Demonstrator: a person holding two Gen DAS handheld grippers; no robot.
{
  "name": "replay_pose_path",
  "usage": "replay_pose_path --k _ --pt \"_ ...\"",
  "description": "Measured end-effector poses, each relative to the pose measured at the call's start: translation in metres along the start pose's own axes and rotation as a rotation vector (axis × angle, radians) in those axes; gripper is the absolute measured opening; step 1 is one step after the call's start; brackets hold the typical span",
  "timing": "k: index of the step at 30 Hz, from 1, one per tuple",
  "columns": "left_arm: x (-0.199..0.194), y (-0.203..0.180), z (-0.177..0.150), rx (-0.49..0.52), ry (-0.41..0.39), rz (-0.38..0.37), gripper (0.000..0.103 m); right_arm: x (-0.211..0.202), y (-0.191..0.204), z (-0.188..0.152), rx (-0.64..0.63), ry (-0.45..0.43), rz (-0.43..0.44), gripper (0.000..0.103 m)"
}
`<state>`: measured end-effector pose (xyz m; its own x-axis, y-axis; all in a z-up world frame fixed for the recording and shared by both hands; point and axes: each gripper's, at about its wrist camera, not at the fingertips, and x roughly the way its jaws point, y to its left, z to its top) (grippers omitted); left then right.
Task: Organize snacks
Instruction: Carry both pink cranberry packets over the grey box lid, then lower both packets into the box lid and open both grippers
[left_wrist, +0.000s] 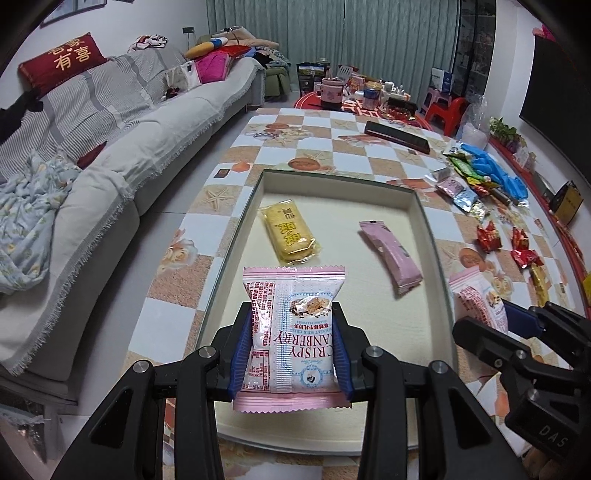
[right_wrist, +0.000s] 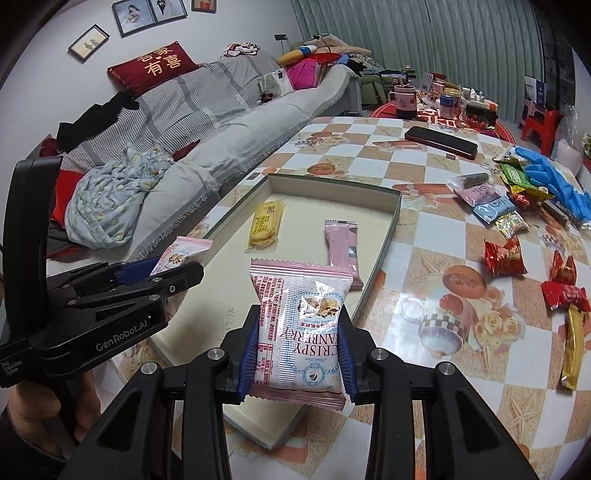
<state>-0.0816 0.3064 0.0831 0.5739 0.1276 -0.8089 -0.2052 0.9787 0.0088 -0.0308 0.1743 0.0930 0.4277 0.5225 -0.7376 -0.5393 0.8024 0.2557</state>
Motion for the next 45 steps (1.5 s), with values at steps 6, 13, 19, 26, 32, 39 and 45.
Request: replay_pose_path --k 6,13,19,26,32,39,45 --pt "0.016 0.005 0.006 0.006 0.024 0.006 0.042 0.018 0.011 0.007 -0.027 0.032 -0.011 0.039" --pt "0.03 0.005 0.026 0.033 0.048 0.013 0.042 0.033 0.01 0.03 -0.024 0.036 -0.04 0.039" --pt "0.042 0.0 0.046 0.054 0.052 0.016 0.042 0.04 -0.004 0.05 0.021 0.023 -0.044 0.039" --pt "0.063 0.001 0.055 0.052 0.079 0.011 0.042 0.057 -0.007 0.059 0.017 0.048 -0.076 0.039" --pt "0.078 0.001 0.058 0.058 0.096 0.0 0.042 0.067 -0.014 0.063 0.013 0.056 -0.094 0.039" --pt "0.09 0.002 0.06 0.043 0.119 -0.02 0.047 0.085 -0.022 0.07 0.018 0.086 -0.106 0.039" --pt "0.078 0.018 0.059 -0.015 0.091 -0.034 0.075 0.077 -0.028 0.078 0.066 0.054 -0.019 0.061"
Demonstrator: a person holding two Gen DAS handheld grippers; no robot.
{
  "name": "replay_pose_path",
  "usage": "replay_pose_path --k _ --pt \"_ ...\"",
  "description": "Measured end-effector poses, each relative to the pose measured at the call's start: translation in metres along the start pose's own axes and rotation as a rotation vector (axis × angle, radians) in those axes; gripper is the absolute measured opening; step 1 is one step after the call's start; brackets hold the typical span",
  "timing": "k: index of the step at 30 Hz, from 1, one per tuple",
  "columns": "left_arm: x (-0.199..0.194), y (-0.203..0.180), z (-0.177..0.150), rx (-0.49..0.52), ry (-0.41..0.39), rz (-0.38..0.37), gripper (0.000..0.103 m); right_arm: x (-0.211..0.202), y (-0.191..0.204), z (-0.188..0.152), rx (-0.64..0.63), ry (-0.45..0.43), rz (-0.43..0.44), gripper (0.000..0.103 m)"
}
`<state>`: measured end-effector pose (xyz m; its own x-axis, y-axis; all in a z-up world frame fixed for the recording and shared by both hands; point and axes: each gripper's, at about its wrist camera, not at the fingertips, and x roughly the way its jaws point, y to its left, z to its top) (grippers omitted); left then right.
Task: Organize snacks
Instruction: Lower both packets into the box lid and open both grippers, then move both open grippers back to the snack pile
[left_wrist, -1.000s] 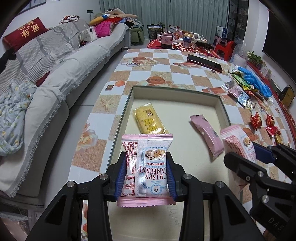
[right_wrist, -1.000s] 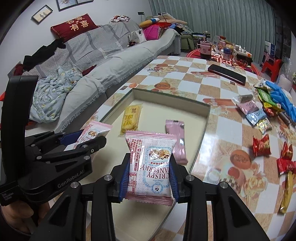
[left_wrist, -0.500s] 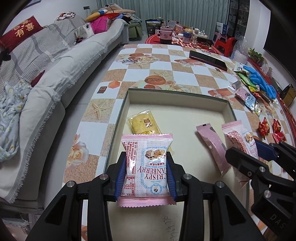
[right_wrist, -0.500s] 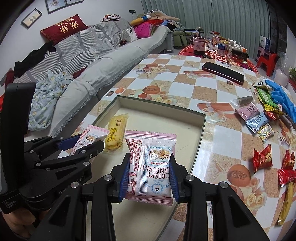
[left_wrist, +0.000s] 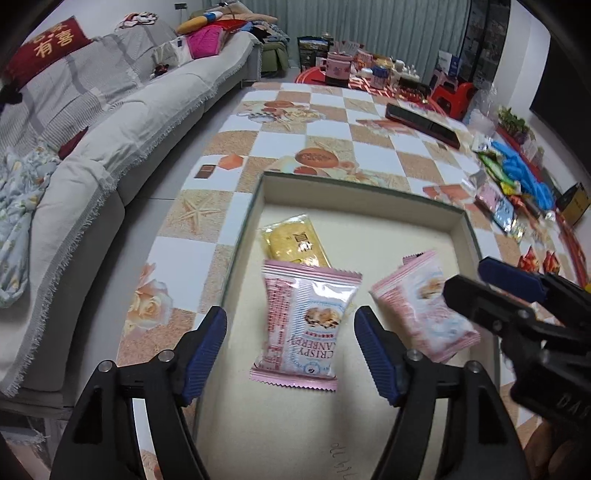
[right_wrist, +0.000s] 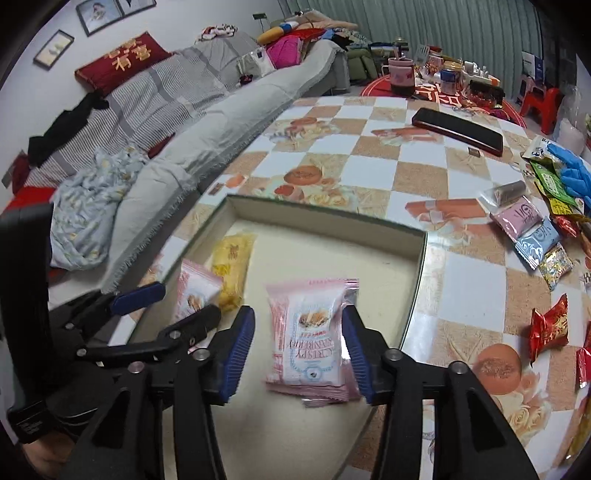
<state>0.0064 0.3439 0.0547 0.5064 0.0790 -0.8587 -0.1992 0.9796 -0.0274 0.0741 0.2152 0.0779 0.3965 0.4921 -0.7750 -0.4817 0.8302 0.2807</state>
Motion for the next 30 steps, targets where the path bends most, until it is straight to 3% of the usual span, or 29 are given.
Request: replay_pose_path --k 1,6,10,18,22,24,28,29,30 --pt "-0.005 0.003 0.0 -0.007 -0.01 0.003 0.075 -0.006 0.0 0.001 0.002 -0.021 -0.004 0.065" --pt "-0.03 0.009 -0.006 -0.041 -0.045 -0.027 0.078 -0.04 -0.015 -0.003 0.048 -0.096 0.004 0.065" --pt "-0.048 -0.016 -0.018 -0.013 -0.064 -0.071 0.078 -0.07 -0.045 -0.028 0.062 -0.12 -0.043 0.065" --pt "-0.059 -0.142 -0.061 0.146 -0.028 -0.246 0.081 -0.134 -0.169 -0.12 0.159 -0.108 -0.309 0.065" --pt "-0.04 -0.215 -0.084 0.262 0.028 -0.244 0.081 -0.152 -0.235 -0.159 0.249 -0.074 -0.458 0.065" --pt "-0.03 -0.242 -0.089 0.283 0.046 -0.254 0.081 -0.158 -0.262 -0.173 0.322 -0.07 -0.437 0.065" --pt "-0.006 -0.27 -0.081 0.309 0.055 -0.186 0.081 -0.164 -0.279 -0.179 0.349 -0.099 -0.388 0.066" --pt "-0.001 -0.274 -0.073 0.321 0.052 -0.163 0.081 -0.164 -0.28 -0.179 0.346 -0.11 -0.372 0.067" --pt "0.002 -0.279 -0.062 0.334 0.041 -0.132 0.081 -0.164 -0.279 -0.18 0.337 -0.126 -0.349 0.076"
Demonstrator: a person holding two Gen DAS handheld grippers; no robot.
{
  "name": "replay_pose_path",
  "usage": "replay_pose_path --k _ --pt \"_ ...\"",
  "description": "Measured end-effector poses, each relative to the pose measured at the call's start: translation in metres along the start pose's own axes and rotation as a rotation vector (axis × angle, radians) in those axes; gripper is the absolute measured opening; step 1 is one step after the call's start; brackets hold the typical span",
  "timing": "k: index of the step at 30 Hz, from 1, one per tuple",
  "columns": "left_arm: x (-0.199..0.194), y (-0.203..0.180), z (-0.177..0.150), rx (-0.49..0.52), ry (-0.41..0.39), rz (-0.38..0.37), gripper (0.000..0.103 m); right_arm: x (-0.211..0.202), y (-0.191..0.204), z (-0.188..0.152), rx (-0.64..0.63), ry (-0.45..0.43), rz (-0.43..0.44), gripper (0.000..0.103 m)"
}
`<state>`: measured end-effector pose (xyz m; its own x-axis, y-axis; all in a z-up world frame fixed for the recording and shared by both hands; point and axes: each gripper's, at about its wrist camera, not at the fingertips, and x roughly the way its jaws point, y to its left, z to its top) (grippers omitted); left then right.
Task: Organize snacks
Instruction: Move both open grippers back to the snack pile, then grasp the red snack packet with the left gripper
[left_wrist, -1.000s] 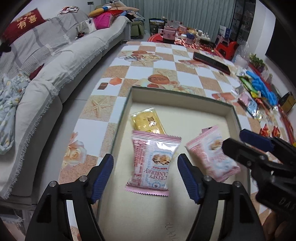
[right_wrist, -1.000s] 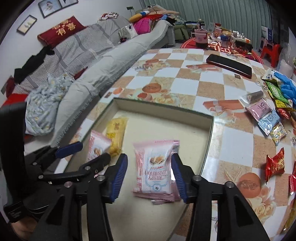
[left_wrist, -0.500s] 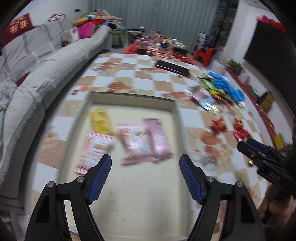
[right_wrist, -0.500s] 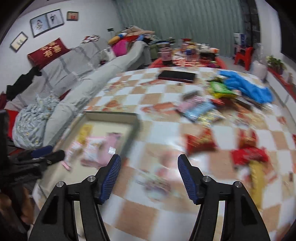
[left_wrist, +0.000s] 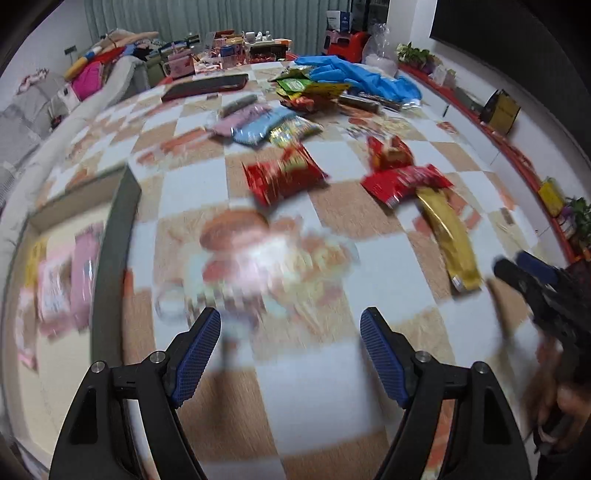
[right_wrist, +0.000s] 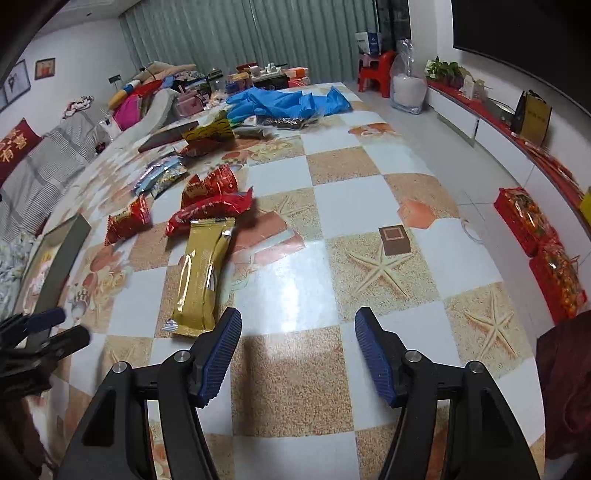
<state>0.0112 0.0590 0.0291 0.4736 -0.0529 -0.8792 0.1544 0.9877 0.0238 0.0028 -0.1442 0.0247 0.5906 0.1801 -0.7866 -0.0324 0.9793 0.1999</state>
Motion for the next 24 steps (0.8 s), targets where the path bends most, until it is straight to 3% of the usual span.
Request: replay_pose_path --k 1,4,6,9,11,12,13,14,15,19,24 --pt "0.002 0.001 0.011 0.009 -0.006 0.018 0.081 0.0 0.001 -0.001 -0.009 -0.009 0.015 0.081" --pt "0.011 0.002 0.051 0.043 -0.015 0.054 0.081 0.001 0.004 -0.003 -0.02 -0.013 0.019 0.081" --pt "0.021 -0.006 0.07 0.125 -0.025 0.104 0.081 0.002 0.003 -0.003 -0.016 -0.018 0.035 0.081" --pt "0.05 -0.018 0.086 0.25 -0.001 0.176 0.081 0.001 -0.004 -0.002 0.012 -0.028 0.075 0.081" --pt "0.065 -0.021 0.09 0.271 0.026 0.199 0.081 0.0 -0.007 -0.003 0.029 -0.035 0.098 0.081" --pt "0.065 -0.019 0.092 0.247 0.007 0.174 0.08 0.0 -0.009 -0.003 0.037 -0.038 0.11 0.081" --pt "0.067 -0.017 0.094 0.227 0.016 0.147 0.074 -0.001 -0.012 -0.003 0.051 -0.043 0.128 0.081" --pt "0.068 -0.015 0.096 0.208 0.017 0.119 0.041 -0.002 -0.016 -0.003 0.071 -0.05 0.153 0.081" --pt "0.068 -0.014 0.097 0.194 0.019 0.088 0.031 -0.002 -0.019 -0.003 0.084 -0.053 0.169 0.081" --pt "0.066 -0.025 0.09 0.226 -0.019 0.13 0.029 -0.003 -0.022 -0.003 0.105 -0.06 0.195 0.081" --pt "0.043 -0.018 0.049 0.129 -0.071 0.056 0.03 -0.003 -0.024 -0.002 0.116 -0.062 0.207 0.081"
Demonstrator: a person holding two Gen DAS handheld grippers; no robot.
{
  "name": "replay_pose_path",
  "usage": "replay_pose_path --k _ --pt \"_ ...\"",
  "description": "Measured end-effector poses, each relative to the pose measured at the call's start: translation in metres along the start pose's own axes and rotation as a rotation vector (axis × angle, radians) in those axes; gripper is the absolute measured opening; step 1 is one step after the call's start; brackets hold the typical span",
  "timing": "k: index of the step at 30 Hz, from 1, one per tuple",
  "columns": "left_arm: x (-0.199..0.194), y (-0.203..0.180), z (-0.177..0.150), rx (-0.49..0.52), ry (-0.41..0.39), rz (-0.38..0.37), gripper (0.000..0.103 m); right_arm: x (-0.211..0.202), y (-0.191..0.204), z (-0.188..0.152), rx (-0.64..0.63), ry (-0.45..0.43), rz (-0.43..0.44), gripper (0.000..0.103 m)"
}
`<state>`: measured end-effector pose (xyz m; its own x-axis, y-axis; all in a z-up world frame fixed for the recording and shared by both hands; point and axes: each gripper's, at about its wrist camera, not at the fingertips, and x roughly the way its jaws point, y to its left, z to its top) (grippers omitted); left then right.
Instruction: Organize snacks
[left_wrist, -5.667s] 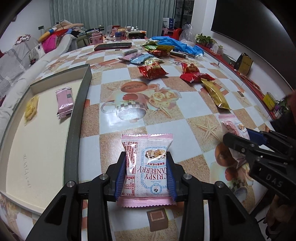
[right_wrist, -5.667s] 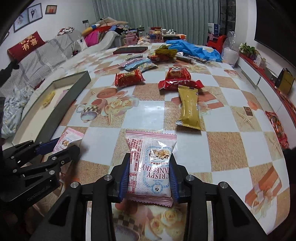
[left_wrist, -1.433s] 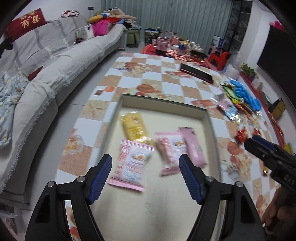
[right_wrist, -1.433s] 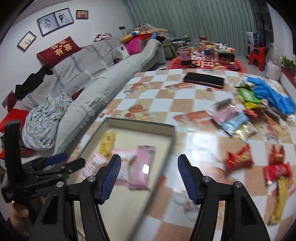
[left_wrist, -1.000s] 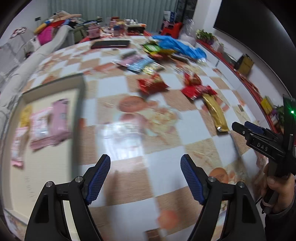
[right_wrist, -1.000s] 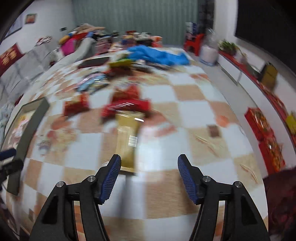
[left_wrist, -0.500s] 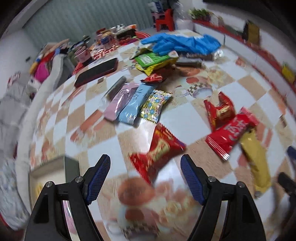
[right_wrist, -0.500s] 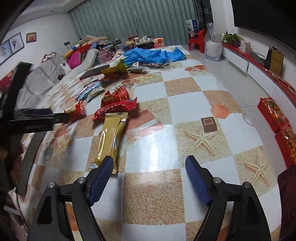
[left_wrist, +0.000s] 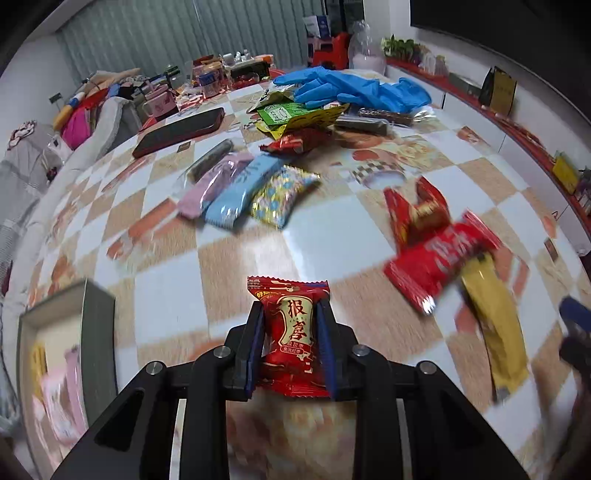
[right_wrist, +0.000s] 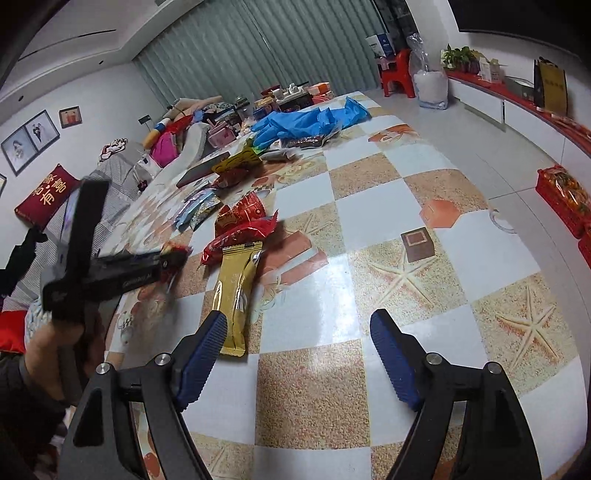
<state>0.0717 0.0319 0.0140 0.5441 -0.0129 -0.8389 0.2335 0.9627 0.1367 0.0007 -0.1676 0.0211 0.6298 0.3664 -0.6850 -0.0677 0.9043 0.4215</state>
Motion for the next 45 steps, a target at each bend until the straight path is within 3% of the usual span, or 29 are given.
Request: replay_pose_path --k 6,8,9,15,18,20,21,22,25,29,34,45 --pt "-0.038 0.012 -0.062 -0.098 -0.059 -0.059 0.03 0.002 0.006 0.0 -0.037 0.01 -0.044 0.081" --pt "-0.045 0.015 -0.078 -0.105 -0.079 -0.054 0.03 0.003 0.009 0.0 -0.046 0.015 -0.08 0.075" --pt "-0.048 0.018 -0.082 -0.118 -0.077 -0.055 0.03 0.004 0.009 0.0 -0.049 0.022 -0.089 0.065" --pt "-0.048 0.028 -0.085 -0.185 -0.084 -0.057 0.029 0.029 0.041 0.01 -0.076 0.129 -0.036 0.064" --pt "-0.048 0.026 -0.086 -0.18 -0.084 -0.049 0.029 0.052 0.071 0.014 -0.182 0.146 -0.133 0.064" --pt "-0.049 0.028 -0.087 -0.187 -0.084 -0.036 0.029 0.067 0.092 0.012 -0.303 0.155 -0.232 0.051" --pt "-0.048 0.03 -0.087 -0.196 -0.083 -0.028 0.029 0.07 0.103 0.008 -0.366 0.144 -0.267 0.029" --pt "-0.049 0.033 -0.088 -0.214 -0.081 -0.015 0.029 0.072 0.11 0.006 -0.378 0.152 -0.257 0.024" --pt "-0.05 0.043 -0.094 -0.26 -0.076 -0.018 0.029 0.067 0.122 -0.009 -0.392 0.162 -0.231 0.024" --pt "-0.056 0.051 -0.103 -0.284 -0.084 -0.047 0.029 0.048 0.124 -0.032 -0.311 0.145 -0.179 0.024" --pt "-0.056 0.054 -0.103 -0.277 -0.083 -0.04 0.029 0.045 0.141 -0.047 -0.372 0.131 -0.224 0.024" --pt "-0.056 0.05 -0.103 -0.275 -0.084 -0.043 0.029 0.044 0.141 -0.051 -0.39 0.104 -0.231 0.024"
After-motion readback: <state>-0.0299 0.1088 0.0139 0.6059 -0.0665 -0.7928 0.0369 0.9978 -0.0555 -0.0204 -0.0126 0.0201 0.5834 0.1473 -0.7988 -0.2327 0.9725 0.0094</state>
